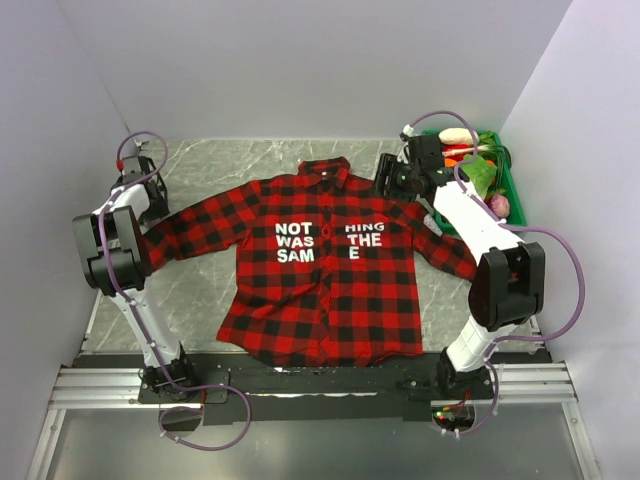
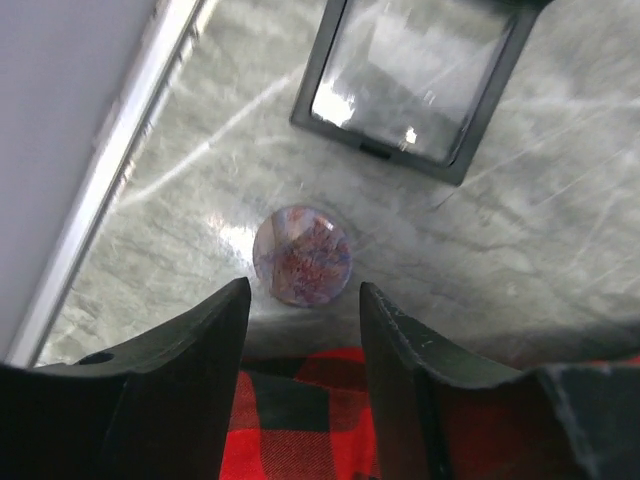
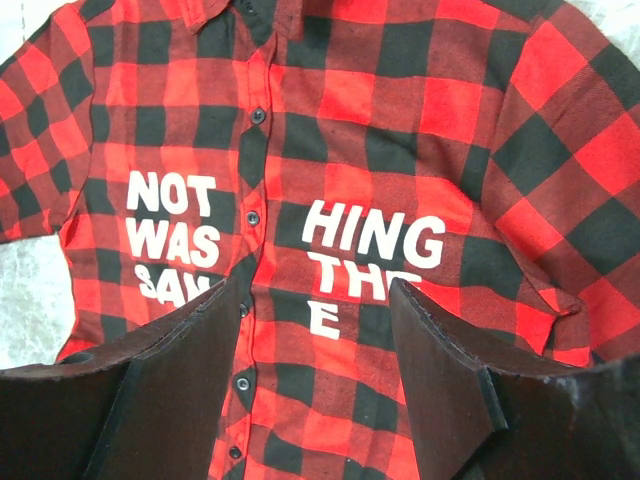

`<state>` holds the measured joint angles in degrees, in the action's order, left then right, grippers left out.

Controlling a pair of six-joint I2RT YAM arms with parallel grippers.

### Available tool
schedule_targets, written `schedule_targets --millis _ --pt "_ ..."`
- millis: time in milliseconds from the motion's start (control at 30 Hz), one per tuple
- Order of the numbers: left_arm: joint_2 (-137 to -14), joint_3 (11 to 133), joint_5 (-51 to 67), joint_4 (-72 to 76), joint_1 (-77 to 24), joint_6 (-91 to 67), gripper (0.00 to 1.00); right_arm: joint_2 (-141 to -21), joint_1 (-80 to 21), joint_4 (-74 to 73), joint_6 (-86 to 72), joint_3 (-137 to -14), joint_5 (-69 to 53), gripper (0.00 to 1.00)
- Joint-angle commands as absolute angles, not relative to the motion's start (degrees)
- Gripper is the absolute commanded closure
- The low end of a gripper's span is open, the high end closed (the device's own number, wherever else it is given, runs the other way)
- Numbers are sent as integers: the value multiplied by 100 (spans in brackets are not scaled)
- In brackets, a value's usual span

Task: Pin the brooch onto the clothing
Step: Adjust the clothes at the center of the board.

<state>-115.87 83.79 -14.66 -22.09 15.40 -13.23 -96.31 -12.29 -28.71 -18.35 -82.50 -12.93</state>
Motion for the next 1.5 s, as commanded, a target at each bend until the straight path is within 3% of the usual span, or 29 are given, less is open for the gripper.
schedule_targets --millis 0,100,567,667,800,967,1067,1467 --pt "-11400 7895 -1495 -2198 1538 -1494 43 -9404 -1441 -2734 -1793 -8376 -1362 32" --pt "-11075 7455 -1170 -2153 1529 -1643 37 -9422 -1564 -2707 -1802 -8402 -1380 32" --pt "-10389 6846 -852 -2223 844 -1978 33 -9360 -1960 -2725 -1819 -8350 -1345 32" --pt "-10327 7171 -1256 -2364 922 -1846 27 -9325 -1969 -2733 -1828 -8350 -1336 32" --pt "-10607 7925 -1370 -2548 1239 -1837 8 -9325 -1995 -2698 -1837 -8350 -1354 32" --pt "-11179 8630 -2345 -2794 1239 -1547 9 -9369 -2013 -2716 -1819 -8358 -1354 32" --pt "-11636 9061 -2819 -3137 1239 -1415 15 -9404 -2004 -2733 -1819 -8385 -1371 32" --pt "-12146 9158 -3093 -3120 1143 -1187 22 -9413 -2004 -2663 -1846 -8323 -1468 32"
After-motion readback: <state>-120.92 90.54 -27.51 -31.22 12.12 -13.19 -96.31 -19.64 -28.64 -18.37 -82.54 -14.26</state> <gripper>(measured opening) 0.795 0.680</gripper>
